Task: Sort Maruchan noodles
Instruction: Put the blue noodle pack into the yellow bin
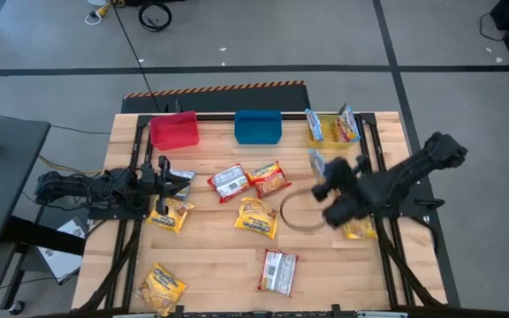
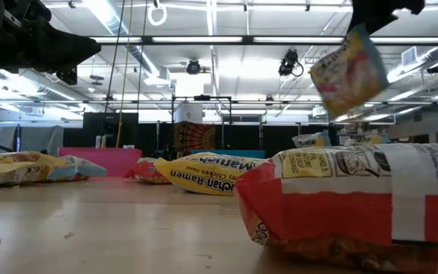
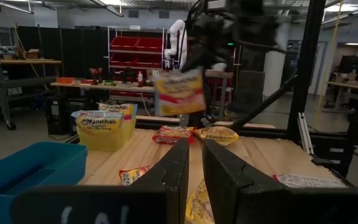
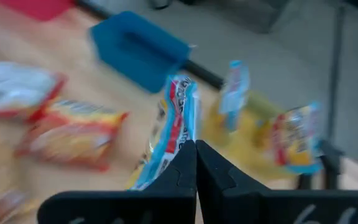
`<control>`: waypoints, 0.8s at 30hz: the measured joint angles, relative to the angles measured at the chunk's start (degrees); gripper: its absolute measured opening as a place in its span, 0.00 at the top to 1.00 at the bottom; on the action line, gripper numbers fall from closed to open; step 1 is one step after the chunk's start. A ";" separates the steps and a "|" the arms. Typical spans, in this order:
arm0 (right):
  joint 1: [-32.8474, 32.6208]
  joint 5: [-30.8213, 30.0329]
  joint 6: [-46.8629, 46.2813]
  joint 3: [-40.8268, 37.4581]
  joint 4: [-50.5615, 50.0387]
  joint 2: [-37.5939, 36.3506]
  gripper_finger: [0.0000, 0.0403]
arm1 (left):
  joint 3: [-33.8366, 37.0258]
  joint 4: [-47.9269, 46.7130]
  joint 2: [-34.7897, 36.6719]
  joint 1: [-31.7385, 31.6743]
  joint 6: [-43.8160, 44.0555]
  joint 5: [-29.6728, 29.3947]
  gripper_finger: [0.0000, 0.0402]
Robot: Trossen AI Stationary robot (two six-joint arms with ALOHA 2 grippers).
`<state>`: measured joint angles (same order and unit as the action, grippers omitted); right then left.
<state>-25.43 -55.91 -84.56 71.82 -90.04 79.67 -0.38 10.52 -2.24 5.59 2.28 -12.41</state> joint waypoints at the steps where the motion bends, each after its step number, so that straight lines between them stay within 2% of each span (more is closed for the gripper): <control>1: 2.09 -0.60 1.51 -0.63 0.08 -1.00 1.00 | 0.00 0.00 0.02 0.00 0.00 0.00 0.87; 9: 19.24 -7.59 13.92 -5.41 0.63 -9.05 1.00 | 0.00 -0.04 0.00 0.00 0.00 -0.01 0.87; 12: 25.16 -8.94 20.85 -7.60 4.64 -11.33 1.00 | 0.00 -0.02 0.01 0.00 0.00 -0.01 0.87; 17: 33.81 -8.62 37.47 -11.97 18.33 -13.62 1.00 | 0.00 -0.03 0.00 0.00 0.00 0.00 0.87; 21: 40.58 -6.45 53.21 -16.89 34.23 -14.29 1.00 | 0.00 -0.02 0.00 0.00 0.00 -0.02 0.87; 24: 45.77 -2.57 63.67 -21.15 47.68 -14.20 1.00 | 0.00 -0.03 0.01 0.01 0.00 0.00 0.87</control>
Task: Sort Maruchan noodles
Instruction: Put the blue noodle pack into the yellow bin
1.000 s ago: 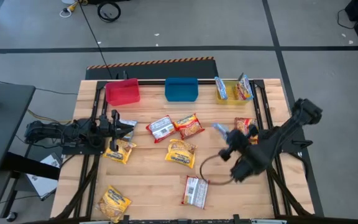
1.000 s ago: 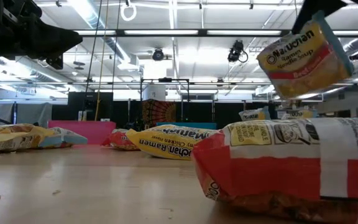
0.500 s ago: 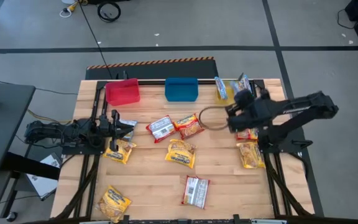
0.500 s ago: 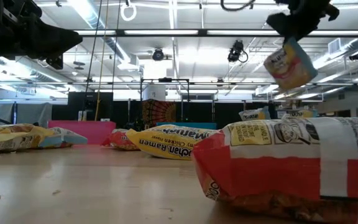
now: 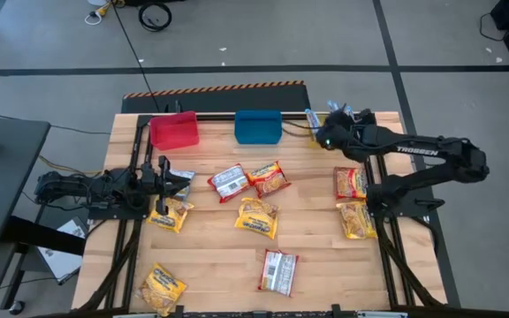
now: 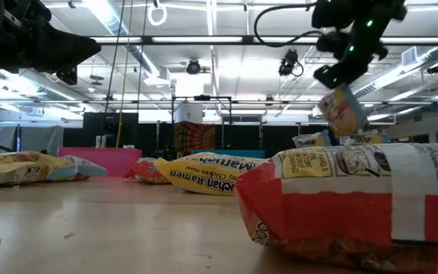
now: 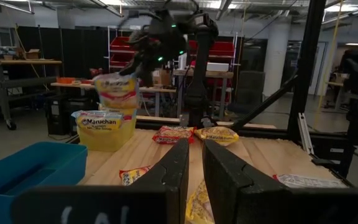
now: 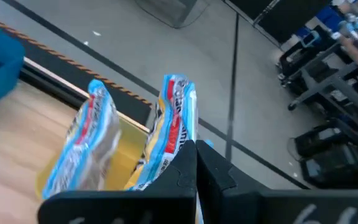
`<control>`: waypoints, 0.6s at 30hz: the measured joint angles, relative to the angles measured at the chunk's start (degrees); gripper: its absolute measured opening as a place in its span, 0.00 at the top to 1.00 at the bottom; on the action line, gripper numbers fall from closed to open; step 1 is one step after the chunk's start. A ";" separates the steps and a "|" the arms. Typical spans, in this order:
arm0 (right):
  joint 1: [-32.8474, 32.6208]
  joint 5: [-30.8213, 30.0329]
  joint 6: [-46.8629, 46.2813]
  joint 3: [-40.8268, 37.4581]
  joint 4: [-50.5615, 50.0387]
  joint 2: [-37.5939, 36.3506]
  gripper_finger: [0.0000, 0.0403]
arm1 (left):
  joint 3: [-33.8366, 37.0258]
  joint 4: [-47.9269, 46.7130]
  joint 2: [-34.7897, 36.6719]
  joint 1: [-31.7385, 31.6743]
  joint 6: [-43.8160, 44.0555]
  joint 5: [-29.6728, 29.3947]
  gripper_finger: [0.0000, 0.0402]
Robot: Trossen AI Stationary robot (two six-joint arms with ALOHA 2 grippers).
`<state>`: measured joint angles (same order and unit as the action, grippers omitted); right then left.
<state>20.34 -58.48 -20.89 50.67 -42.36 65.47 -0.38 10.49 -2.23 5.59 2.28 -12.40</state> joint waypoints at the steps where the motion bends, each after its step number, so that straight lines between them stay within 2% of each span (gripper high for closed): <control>1: 1.68 1.55 2.67 -1.48 4.83 0.00 0.99 | 0.00 0.01 -0.01 0.00 0.00 -0.01 0.87; 7: 10.30 11.93 11.19 -9.30 27.31 0.00 0.99 | 0.00 0.01 0.00 0.00 0.00 0.00 0.87; 12: 13.14 17.43 9.65 -13.26 31.95 0.00 0.99 | 0.00 0.01 0.00 0.00 0.00 -0.01 0.87; 18: 13.35 18.45 6.91 -17.08 32.73 0.00 0.99 | 0.00 -0.01 0.01 0.01 0.00 0.00 0.87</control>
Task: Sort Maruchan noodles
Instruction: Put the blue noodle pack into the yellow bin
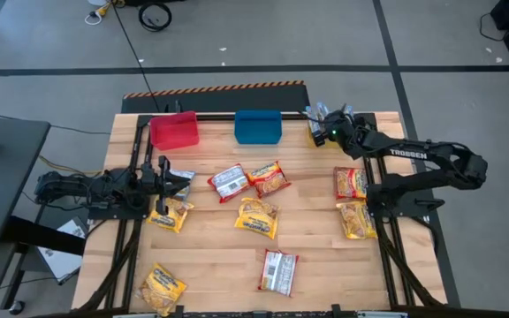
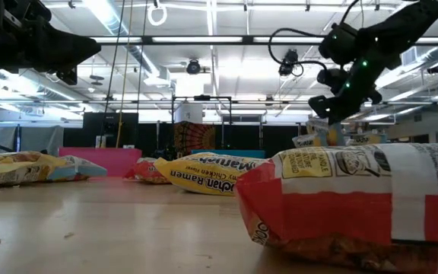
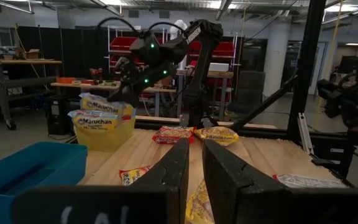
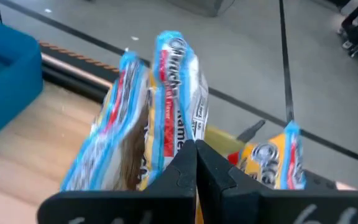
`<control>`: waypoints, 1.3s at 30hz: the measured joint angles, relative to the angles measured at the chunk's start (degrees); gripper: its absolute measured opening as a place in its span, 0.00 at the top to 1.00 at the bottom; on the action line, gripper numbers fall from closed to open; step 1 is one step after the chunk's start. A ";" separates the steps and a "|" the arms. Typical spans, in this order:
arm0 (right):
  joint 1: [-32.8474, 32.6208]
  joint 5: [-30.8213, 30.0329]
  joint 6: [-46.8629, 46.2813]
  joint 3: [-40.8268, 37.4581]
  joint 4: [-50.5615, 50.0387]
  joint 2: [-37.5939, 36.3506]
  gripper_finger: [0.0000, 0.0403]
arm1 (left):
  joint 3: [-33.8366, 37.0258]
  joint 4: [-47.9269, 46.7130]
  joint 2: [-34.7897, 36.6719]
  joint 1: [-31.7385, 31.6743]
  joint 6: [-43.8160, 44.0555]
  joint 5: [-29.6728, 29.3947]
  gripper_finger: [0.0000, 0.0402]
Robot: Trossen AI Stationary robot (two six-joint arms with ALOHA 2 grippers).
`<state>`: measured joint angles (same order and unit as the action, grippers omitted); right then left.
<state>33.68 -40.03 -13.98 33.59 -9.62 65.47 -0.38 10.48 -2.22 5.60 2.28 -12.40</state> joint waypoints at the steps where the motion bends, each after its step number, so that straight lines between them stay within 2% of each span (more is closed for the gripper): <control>1: 0.01 0.45 -0.51 -0.48 0.19 0.00 0.99 | 0.00 0.02 -0.02 -0.02 0.00 0.00 0.87; 10: 0.02 1.35 -4.06 -1.61 0.29 0.02 0.99 | 0.00 0.02 -0.01 0.00 0.00 0.00 0.87; 17: -1.04 1.43 -4.53 4.43 -3.47 0.04 0.99 | 0.00 0.02 -0.02 -0.02 0.00 -0.02 0.87; 22: -0.52 4.39 -9.91 7.24 -8.85 0.02 0.99 | 0.00 0.02 -0.02 -0.01 0.00 -0.01 0.87; 29: 0.59 5.77 -14.57 5.45 -11.34 0.02 0.99 | 0.00 0.02 -0.02 -0.02 0.00 0.00 0.87; 39: 4.07 5.39 -14.14 4.37 -10.73 -1.00 0.99 | 0.00 0.02 -0.02 -0.02 0.00 0.00 0.87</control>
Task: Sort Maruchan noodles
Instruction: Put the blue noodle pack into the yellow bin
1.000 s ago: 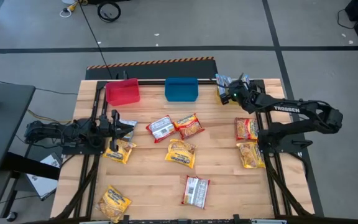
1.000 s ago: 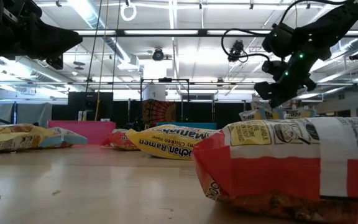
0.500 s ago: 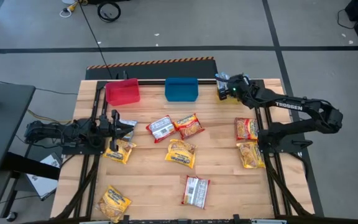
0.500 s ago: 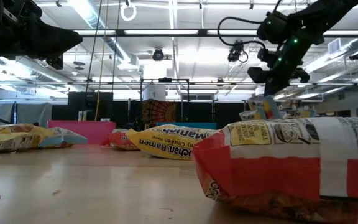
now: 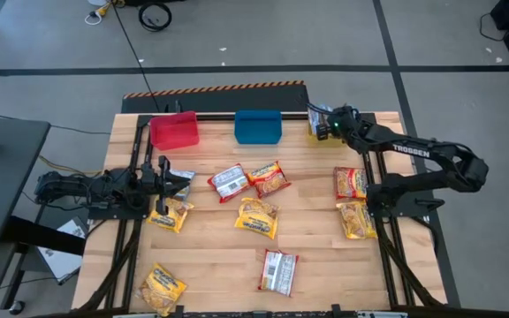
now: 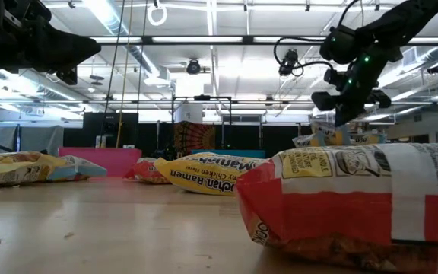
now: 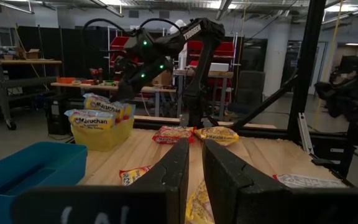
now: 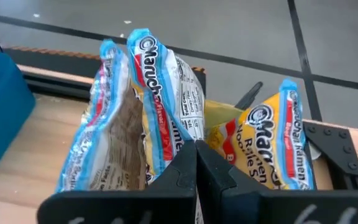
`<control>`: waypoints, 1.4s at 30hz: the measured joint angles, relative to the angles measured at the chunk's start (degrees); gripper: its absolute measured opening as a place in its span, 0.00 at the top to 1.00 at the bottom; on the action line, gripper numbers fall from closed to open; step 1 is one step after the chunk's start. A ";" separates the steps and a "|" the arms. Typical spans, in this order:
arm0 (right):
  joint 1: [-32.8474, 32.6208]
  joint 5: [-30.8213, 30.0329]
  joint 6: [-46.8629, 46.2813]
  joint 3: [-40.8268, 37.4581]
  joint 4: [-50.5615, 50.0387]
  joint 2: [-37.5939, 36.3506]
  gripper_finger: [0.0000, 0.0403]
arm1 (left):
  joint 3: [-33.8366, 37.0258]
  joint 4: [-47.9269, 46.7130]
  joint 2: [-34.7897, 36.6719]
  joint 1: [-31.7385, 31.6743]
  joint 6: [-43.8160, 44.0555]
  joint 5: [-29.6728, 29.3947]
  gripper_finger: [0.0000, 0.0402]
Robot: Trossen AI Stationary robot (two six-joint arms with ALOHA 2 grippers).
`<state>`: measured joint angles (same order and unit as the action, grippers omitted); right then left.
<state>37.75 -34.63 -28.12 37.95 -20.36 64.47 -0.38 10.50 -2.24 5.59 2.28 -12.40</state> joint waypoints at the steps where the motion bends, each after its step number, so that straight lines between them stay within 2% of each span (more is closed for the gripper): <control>1: -0.40 -0.04 -0.20 0.27 -0.38 -0.29 0.99 | 0.00 -0.01 0.01 0.00 0.00 -0.02 0.87; 11: -1.21 1.27 -6.81 7.69 -14.58 -1.88 0.99 | 0.00 -0.01 0.01 0.01 0.00 -0.01 0.87; 15: 0.65 2.15 -9.71 8.25 -16.22 -1.88 0.99 | 0.00 -0.02 0.01 0.01 0.00 0.00 0.87; 22: 4.51 6.32 -12.46 5.16 -14.52 0.08 0.99 | 0.00 -0.01 0.00 0.01 0.00 0.00 0.87; 28: 6.02 1.11 -11.32 4.39 -15.13 0.98 0.99 | 0.00 0.00 0.01 0.00 0.00 0.00 0.87; 30: 6.32 1.10 -11.06 4.38 -14.96 0.78 0.99 | 0.00 -0.02 0.02 0.00 0.00 -0.02 0.87; 37: 6.33 7.95 -9.32 4.41 -9.18 0.52 0.99 | 0.00 0.00 0.01 0.00 0.00 -0.02 0.87; 42: 8.28 6.76 -9.25 4.45 -8.33 0.56 0.99 | 0.00 -0.01 0.00 0.00 0.00 -0.01 0.87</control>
<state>46.03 -27.88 -37.36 42.40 -28.69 65.02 -0.38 10.50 -2.24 5.59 2.28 -12.41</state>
